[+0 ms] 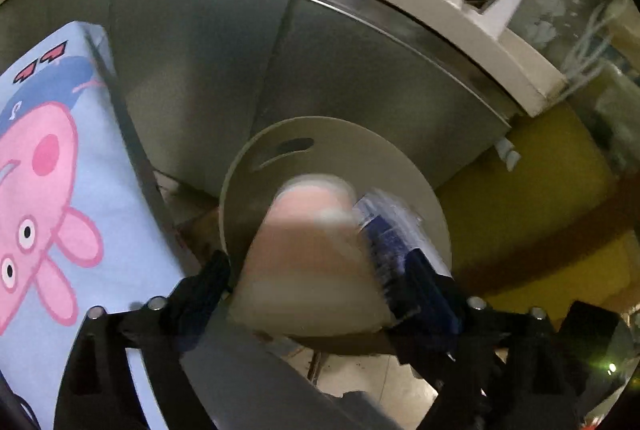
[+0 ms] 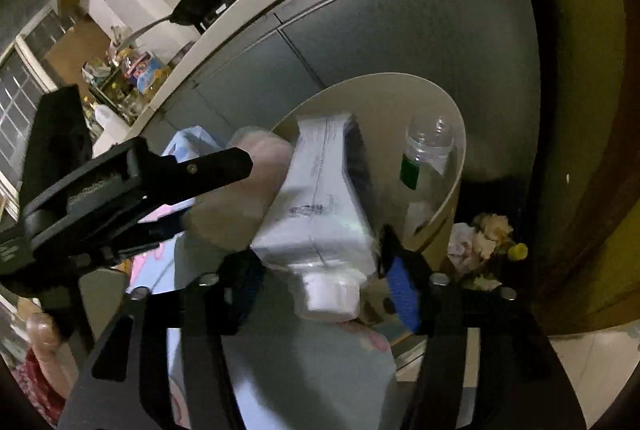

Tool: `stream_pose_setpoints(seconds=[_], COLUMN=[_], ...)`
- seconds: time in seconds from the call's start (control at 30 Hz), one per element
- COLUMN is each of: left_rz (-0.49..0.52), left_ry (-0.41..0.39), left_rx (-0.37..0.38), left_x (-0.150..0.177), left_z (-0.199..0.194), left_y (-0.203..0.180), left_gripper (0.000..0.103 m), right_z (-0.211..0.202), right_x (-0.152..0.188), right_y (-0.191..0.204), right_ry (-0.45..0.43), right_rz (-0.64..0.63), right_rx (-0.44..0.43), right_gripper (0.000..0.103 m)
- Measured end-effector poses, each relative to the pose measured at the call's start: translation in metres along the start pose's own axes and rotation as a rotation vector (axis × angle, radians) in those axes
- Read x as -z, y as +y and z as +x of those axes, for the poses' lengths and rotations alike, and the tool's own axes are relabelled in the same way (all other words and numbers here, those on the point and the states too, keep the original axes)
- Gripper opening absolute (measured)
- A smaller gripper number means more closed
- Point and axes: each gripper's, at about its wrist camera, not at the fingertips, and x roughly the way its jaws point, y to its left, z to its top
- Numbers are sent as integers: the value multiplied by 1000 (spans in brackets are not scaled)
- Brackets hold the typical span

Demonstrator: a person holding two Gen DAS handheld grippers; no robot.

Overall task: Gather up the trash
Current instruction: 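Carry the paper cup and milk carton to the bin and release both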

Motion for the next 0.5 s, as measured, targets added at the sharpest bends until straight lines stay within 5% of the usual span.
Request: stream_pose_setpoints(seconds=[0.27,0.5], left_rz=[16,68], left_ry=[-80,-190], left_rx=[-14,-73], left_x=[24,90], left_z=[-47,-114], left_y=[6,20], left_gripper=[87,87], right_z=[-30,-52], right_x=[11,41], right_y=[-2,22], right_ry=[-124,-149], right_rz=[19,-18], right_rx=[7,-8], right_gripper=[63,62])
